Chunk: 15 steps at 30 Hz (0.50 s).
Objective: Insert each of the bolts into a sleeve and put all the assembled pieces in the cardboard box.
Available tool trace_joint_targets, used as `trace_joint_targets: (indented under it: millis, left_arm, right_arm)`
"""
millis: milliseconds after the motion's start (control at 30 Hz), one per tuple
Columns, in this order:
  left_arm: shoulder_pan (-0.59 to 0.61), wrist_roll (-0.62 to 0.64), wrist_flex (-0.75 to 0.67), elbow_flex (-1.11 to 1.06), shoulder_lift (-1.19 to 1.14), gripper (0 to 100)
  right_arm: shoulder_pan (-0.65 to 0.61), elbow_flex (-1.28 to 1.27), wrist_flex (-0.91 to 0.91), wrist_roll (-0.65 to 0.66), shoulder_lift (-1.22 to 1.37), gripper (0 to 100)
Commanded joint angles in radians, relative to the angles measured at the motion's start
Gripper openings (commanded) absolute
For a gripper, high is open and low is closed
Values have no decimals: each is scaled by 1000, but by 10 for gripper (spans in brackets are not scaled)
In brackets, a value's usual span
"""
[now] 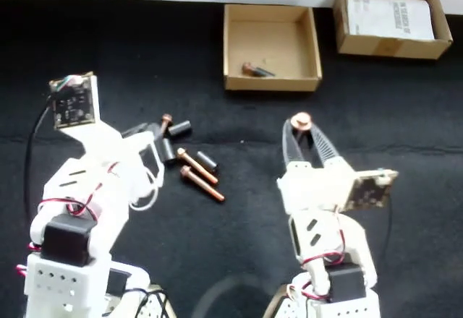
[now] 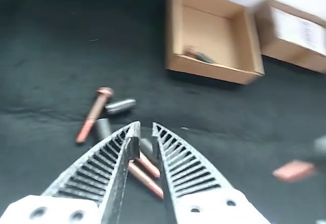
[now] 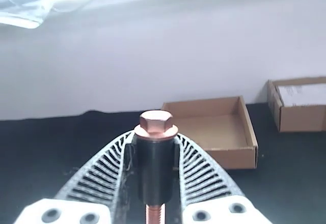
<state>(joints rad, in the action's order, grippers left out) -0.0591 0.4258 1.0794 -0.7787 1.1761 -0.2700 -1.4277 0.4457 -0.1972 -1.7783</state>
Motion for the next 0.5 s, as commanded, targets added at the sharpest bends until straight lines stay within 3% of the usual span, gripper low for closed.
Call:
trace_joint_targets:
  millis: [0, 467]
  left_arm:
    - [105, 6, -83, -113, 48, 53]
    - [232, 8, -292, -716, 479, 53]
  right_arm:
    - [16, 162, -1, 41, 122, 8]
    - [59, 773, -1, 51, 920, 8]
